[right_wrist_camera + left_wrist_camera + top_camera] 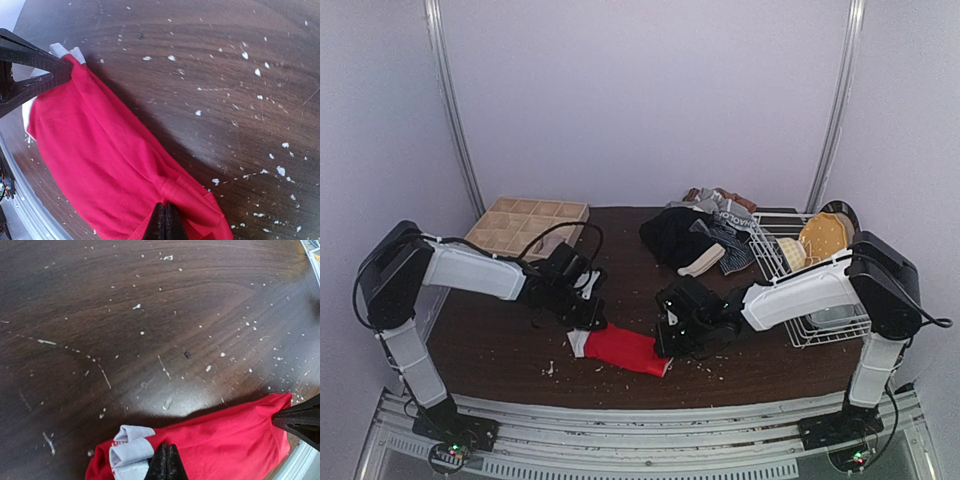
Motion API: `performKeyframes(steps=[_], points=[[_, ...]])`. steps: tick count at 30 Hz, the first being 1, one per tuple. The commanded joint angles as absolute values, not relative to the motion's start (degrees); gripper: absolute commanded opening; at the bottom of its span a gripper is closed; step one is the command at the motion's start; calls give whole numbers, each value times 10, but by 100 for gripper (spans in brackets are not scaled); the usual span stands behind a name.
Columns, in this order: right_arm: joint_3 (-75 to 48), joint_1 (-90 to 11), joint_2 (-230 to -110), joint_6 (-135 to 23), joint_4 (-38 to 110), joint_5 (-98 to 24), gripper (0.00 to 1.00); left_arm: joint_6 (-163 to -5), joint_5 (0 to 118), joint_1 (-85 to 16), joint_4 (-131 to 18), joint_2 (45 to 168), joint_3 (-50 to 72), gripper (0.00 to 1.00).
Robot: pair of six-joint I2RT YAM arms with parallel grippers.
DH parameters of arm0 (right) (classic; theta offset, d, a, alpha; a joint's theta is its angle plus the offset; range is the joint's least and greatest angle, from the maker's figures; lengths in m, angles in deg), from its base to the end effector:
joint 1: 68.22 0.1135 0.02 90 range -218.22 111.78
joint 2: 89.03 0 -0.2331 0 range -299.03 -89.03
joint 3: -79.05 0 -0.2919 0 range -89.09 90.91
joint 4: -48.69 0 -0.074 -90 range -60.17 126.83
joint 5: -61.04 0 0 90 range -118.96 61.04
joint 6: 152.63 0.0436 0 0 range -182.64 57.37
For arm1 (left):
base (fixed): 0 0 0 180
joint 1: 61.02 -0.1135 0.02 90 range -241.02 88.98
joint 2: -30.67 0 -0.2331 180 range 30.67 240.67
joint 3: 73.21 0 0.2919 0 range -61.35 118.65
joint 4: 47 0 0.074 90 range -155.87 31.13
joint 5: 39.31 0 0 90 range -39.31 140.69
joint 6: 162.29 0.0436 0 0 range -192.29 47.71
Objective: Roll the underwear
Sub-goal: Rotate the underwear at the center of the board.
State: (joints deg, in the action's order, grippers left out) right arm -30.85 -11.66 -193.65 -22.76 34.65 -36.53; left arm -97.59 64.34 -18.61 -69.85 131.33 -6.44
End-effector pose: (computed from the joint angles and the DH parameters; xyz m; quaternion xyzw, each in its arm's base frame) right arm 0.2139 0.3344 0.0858 -0.1586 0.9200 0.3044 0.1892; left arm 0.2657 -0.2566 0.0825 0.1752 0.9357 -0.2529 0.1725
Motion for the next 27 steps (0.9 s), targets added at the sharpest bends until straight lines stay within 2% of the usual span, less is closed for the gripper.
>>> performKeyframes(steps=[1, 12, 13, 15, 17, 18, 20, 22, 23, 27], points=[[-336, -120, -1956, -206, 362, -373, 0, -976, 638, -188, -666, 1351, -49, 0], [-430, -86, -1928, -151, 426, -371, 0, -966, 661, -189, -631, 1341, -97, 0], [-430, -83, -1921, -150, 424, -371, 0, -962, 662, -188, -637, 1333, -95, 3], [-426, -80, -1898, -152, 412, -367, 0, -955, 662, -189, -654, 1309, -87, 28], [-409, -80, -1868, -164, 385, -360, 6, -947, 661, -189, -679, 1280, -77, 51], [-398, -79, -1854, -172, 370, -356, 9, -943, 662, -189, -692, 1263, -73, 59], [-378, -79, -1828, -193, 344, -353, 16, -938, 665, -188, -718, 1229, -69, 67], [-361, -80, -1809, -212, 315, -345, 25, -942, 662, -188, -732, 1192, -79, 90], [-357, -81, -1802, -221, 310, -338, 27, -949, 656, -188, -737, 1173, -91, 97], [-341, -100, -1810, -248, 301, -343, 33, -999, 612, -181, -738, 1070, -166, 98]])
